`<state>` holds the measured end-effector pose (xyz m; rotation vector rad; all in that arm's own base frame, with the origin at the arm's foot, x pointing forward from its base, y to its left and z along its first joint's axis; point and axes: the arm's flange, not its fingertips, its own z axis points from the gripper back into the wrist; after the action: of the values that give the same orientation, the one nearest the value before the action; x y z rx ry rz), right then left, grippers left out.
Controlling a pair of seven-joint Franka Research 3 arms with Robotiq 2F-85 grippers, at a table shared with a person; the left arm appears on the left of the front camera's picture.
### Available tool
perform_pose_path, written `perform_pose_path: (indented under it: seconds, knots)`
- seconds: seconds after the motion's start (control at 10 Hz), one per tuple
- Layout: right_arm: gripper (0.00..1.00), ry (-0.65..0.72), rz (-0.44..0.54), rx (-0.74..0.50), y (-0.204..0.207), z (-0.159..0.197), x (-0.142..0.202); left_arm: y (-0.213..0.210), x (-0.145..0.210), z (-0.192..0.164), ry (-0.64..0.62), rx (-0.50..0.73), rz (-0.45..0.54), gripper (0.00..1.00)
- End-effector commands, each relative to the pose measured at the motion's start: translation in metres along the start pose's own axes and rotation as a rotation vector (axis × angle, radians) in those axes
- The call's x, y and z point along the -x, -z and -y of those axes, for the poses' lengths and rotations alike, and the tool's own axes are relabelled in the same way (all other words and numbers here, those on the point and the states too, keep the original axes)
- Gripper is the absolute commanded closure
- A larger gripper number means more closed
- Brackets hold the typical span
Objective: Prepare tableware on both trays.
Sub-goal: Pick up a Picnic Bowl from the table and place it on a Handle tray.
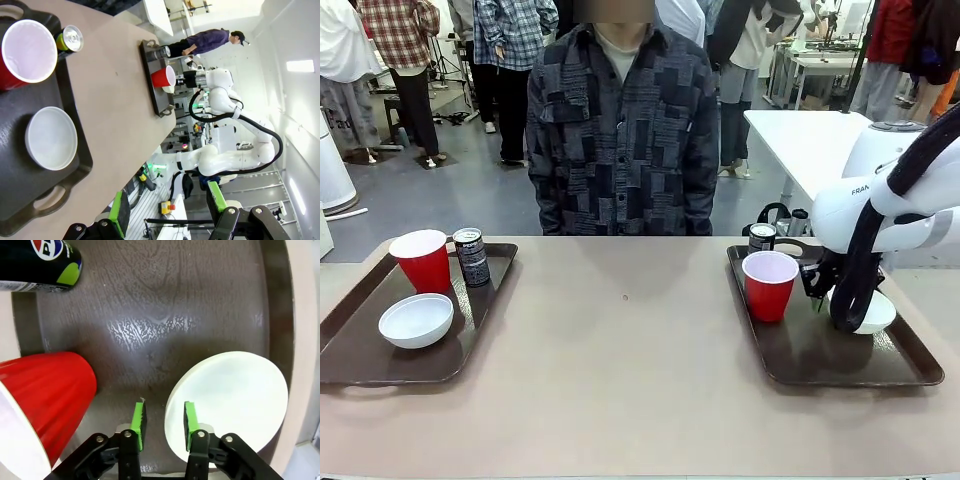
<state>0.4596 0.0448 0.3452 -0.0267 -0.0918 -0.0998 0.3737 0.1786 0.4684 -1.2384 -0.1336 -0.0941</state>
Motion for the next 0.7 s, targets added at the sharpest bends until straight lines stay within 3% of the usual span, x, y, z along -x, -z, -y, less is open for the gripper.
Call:
perform_pose_path:
  seconds: [0.0, 0.1, 0.2, 0.3, 0.4, 0.6]
  knots:
    - [0.0, 0.022, -0.011, -0.025, -0.01, -0.002, 0.014, -0.001, -0.001, 0.004, -0.009, 0.012, 0.012, 0.18]
    - [0.42, 0.042, 0.003, -0.026, -0.019, -0.004, 0.024, -0.001, -0.001, 0.004, -0.009, 0.012, 0.012, 0.18]
    - [0.0, 0.057, 0.021, -0.027, -0.029, -0.005, 0.034, -0.001, -0.001, 0.004, -0.009, 0.012, 0.012, 0.18]
    - [0.34, 0.084, 0.041, -0.024, -0.04, -0.006, 0.043, -0.001, -0.001, 0.004, -0.009, 0.012, 0.012, 0.18]
    - [0.0, 0.095, 0.061, -0.012, -0.052, -0.005, 0.053, -0.001, -0.001, 0.004, -0.009, 0.012, 0.012, 0.18]
    - [0.0, 0.067, 0.07, 0.003, -0.077, -0.009, 0.076, -0.001, -0.001, 0.004, -0.009, 0.012, 0.012, 0.18]
